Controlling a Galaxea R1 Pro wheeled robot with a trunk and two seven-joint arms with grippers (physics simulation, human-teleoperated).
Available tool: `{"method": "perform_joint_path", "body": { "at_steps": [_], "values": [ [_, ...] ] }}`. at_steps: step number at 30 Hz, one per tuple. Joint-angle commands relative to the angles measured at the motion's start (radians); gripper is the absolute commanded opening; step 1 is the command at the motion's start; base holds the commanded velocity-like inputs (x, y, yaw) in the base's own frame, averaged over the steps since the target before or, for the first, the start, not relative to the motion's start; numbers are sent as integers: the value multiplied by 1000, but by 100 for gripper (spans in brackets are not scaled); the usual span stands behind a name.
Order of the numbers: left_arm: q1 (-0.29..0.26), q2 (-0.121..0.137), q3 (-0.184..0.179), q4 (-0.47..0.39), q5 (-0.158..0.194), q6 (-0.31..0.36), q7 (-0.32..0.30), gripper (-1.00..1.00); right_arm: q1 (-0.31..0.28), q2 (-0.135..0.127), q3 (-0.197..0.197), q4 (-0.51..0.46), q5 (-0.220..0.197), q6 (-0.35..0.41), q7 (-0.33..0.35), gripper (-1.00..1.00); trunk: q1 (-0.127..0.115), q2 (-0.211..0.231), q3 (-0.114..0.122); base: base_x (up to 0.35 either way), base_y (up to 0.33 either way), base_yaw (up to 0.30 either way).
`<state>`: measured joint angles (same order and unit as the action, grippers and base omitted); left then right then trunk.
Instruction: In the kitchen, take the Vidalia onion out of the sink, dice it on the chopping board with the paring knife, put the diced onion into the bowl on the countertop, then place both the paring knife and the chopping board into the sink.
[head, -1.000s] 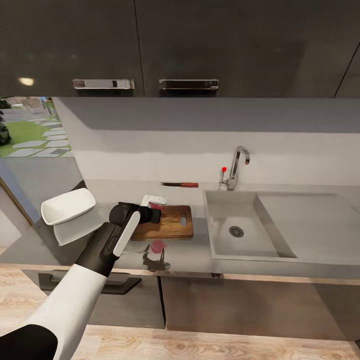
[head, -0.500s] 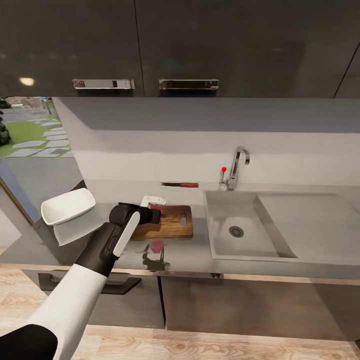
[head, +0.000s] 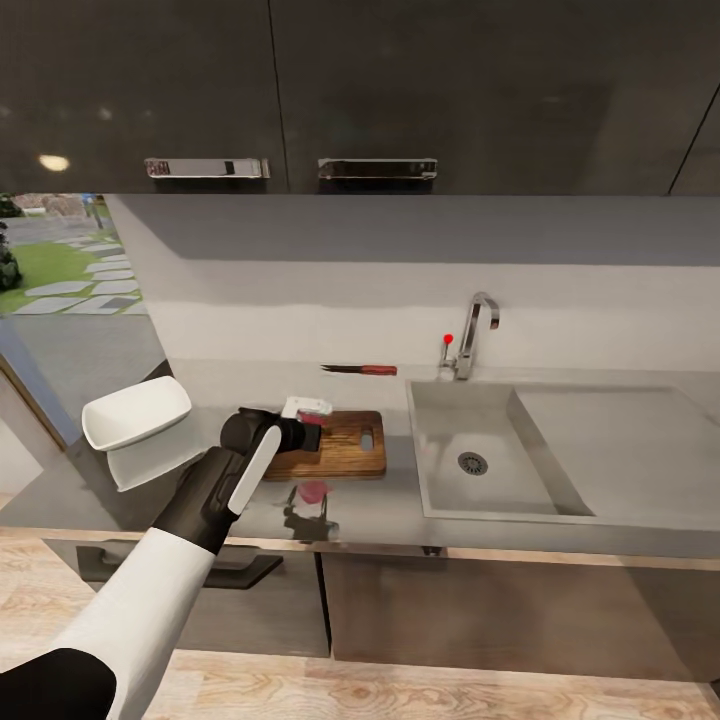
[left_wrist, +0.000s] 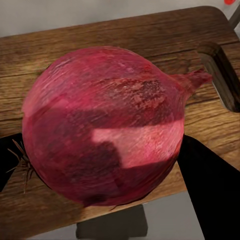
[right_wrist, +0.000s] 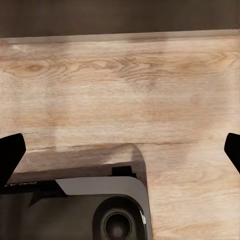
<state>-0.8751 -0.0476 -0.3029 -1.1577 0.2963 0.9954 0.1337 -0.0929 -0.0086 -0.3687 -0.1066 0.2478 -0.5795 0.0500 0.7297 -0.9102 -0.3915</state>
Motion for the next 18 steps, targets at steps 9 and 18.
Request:
{"method": "perform_joint_path", "body": {
  "at_steps": [9, 18],
  "values": [
    [-1, 0, -1, 0, 11, 3, 10, -100, -1, 0, -10, 1, 5, -3, 5, 100, 0, -1, -1, 0, 0, 0],
    [-1, 0, -1, 0, 11, 3, 10, -100, -1, 1, -10, 1, 5, -3, 4, 100, 0, -1, -1, 158, 0, 0]
  ]
}}
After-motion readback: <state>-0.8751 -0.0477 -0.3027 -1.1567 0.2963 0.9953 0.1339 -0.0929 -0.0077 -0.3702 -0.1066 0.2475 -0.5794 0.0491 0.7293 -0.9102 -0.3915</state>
